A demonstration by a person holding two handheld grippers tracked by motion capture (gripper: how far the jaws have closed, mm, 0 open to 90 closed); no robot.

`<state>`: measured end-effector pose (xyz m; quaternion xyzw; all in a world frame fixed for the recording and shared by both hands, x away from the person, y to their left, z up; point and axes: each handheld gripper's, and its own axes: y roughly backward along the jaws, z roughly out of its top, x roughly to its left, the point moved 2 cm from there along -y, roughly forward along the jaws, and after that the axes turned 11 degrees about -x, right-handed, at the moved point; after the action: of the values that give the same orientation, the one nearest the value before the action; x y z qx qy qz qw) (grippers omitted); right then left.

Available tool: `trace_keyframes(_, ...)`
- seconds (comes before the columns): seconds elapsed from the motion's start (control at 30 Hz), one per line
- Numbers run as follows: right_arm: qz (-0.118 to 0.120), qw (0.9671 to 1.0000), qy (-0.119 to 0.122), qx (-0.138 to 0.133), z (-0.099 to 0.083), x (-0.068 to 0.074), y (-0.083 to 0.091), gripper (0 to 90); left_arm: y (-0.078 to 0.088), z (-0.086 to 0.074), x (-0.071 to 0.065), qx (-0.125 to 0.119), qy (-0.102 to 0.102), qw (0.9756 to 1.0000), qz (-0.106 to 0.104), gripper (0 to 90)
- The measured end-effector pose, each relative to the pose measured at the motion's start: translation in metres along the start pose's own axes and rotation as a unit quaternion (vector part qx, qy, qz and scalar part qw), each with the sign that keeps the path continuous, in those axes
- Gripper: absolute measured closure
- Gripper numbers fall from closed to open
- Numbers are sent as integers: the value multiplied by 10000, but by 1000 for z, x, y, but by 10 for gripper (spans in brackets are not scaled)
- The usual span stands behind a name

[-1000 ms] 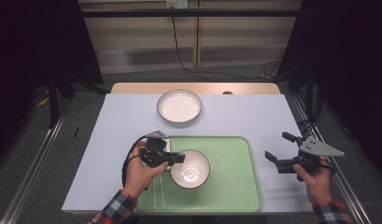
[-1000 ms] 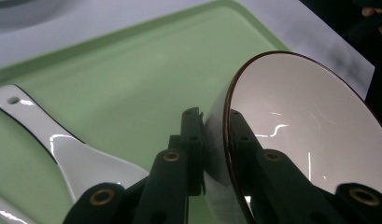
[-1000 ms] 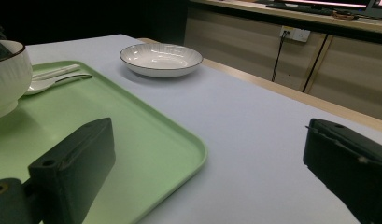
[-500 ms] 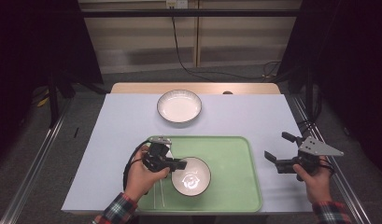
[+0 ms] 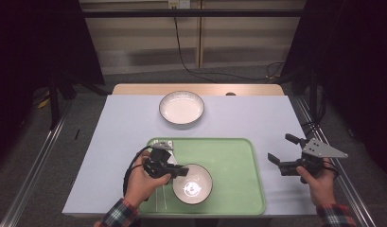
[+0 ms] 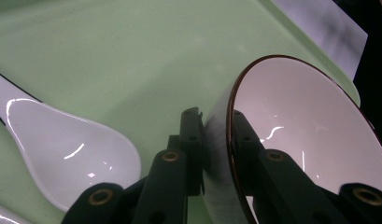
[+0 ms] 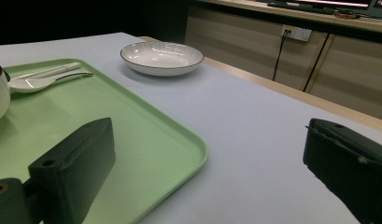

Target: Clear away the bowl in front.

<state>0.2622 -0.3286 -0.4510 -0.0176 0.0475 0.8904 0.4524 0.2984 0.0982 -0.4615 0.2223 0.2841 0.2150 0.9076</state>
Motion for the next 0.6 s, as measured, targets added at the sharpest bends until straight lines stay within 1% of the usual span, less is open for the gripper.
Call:
trace_keyframes(0.07,7,10000,-18,4,0,0,0,16,0,-1,1,48,7,10000,-53,792)
trace_keyframes(0.13,4,10000,4,0,0,0,0,16,-1,-2,0,45,36,10000,-65,792)
trace_keyframes(0.17,17,10000,1,-4,0,0,0,17,-2,-2,0,98,27,9999,-98,793)
trace_keyframes(0.23,29,10000,2,1,0,0,0,17,-4,-3,1,80,6,9999,-137,794)
trace_keyframes(0.27,30,10000,1,2,0,1,0,17,-4,-3,2,63,65,9998,-160,793)
trace_keyframes(0.33,25,10000,-2,3,0,1,0,17,-4,-4,2,45,62,9998,-160,790)
trace_keyframes(0.4,21,10000,-13,5,0,1,0,17,-4,-4,2,4,62,9997,-225,787)
trace_keyframes(0.43,28,10000,-19,2,0,1,0,17,-4,-4,3,-62,75,9996,-274,783)
trace_keyframes(0.47,28,10000,-19,0,0,1,0,17,-3,-3,3,-186,105,9994,-290,766)
trace_keyframes(0.53,26,10000,-3,4,0,1,0,17,-1,0,2,-293,139,9989,-331,727)
trace_keyframes(0.57,3,10000,-5,10,0,1,0,17,-1,1,2,-358,125,9987,-346,699)
trace_keyframes(0.6,12,10000,-15,4,0,1,0,17,1,2,4,-356,103,9988,-329,686)
